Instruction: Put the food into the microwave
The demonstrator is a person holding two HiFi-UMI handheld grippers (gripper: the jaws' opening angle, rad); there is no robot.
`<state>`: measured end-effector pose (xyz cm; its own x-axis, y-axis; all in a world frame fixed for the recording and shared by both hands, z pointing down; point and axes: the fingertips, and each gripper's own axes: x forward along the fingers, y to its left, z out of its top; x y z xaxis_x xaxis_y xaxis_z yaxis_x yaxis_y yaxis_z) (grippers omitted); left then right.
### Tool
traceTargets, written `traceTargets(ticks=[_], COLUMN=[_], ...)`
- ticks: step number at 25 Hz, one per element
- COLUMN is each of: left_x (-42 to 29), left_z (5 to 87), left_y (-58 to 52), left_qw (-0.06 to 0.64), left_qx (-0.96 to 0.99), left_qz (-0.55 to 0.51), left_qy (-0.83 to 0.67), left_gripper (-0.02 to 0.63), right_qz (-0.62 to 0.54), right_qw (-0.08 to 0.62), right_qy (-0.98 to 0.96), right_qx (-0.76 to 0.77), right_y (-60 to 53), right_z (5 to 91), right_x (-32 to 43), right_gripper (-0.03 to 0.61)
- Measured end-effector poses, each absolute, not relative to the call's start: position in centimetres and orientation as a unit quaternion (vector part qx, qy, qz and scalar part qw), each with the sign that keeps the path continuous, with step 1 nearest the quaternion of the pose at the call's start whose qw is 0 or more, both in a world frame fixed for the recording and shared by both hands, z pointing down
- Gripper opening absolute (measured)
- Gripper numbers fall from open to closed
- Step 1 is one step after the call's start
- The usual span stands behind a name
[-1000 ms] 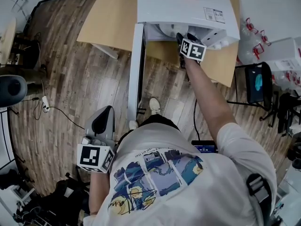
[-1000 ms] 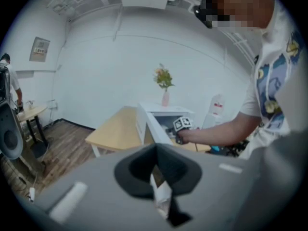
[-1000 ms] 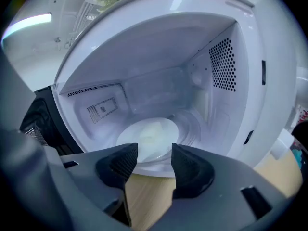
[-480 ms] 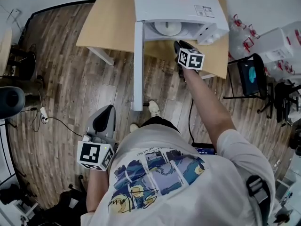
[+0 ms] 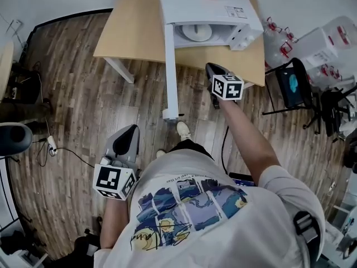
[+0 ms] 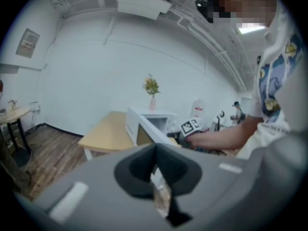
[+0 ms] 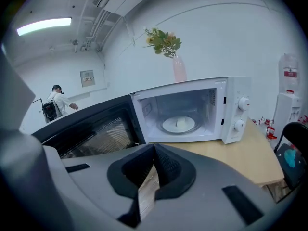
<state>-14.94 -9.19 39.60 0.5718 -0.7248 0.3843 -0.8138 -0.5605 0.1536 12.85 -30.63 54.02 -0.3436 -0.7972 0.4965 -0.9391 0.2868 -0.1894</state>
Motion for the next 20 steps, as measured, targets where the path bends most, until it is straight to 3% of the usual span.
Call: traceTargets(ticks=[20], left_x=[-18.0], left_z=[39.7], left_y=[-2.7], left_qw=[0.152], left_qx=[0.903], left_qz=[0.102], left_qy=[-0.389], left_gripper=[0.008], right_qz=[0.232], right_qw=[0.142], right_qy=[-0.829], right_qx=[0.489], right_y=[-12.5], right_z=[50.5], right_x=[5.3], right_gripper=[0.006])
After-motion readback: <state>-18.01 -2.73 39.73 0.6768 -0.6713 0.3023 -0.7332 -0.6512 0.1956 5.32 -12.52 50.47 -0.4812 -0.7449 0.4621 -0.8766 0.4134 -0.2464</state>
